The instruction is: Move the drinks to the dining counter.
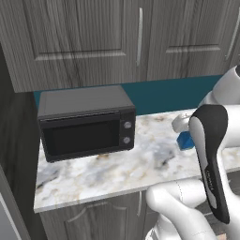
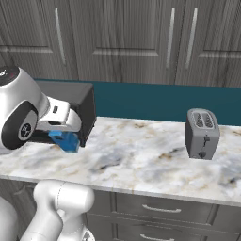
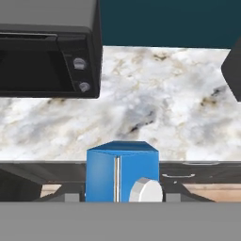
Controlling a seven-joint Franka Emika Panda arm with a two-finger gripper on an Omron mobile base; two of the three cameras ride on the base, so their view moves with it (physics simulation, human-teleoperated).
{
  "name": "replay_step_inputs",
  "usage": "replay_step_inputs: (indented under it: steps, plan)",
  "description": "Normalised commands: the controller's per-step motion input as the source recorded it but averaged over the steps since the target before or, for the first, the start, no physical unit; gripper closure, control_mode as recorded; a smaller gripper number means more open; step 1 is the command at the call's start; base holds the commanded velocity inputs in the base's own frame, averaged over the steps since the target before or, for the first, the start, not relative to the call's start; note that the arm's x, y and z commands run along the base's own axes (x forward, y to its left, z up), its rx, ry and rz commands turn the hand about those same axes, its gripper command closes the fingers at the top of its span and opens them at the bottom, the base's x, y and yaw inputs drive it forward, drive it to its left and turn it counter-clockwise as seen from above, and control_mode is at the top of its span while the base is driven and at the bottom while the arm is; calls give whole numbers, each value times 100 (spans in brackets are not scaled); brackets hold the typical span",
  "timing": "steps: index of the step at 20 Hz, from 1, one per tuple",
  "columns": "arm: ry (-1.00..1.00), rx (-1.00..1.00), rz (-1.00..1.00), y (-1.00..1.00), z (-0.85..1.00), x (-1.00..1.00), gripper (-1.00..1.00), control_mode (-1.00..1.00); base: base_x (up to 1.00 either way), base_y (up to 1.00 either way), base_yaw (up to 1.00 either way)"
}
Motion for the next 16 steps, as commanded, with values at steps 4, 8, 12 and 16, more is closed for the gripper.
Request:
replay_step_inputs:
  steps: [4,8,12,16]
  plan:
    - [0,0,0,0,11,-27,100,-100,0,0,0]
    - [0,0,0,0,7,-23,100,-100,0,0,0]
    - [0,0,0,0,0,-6,100,-100,0,0,0]
    - [0,0,0,0,0,0,100,-100,0,0,0]
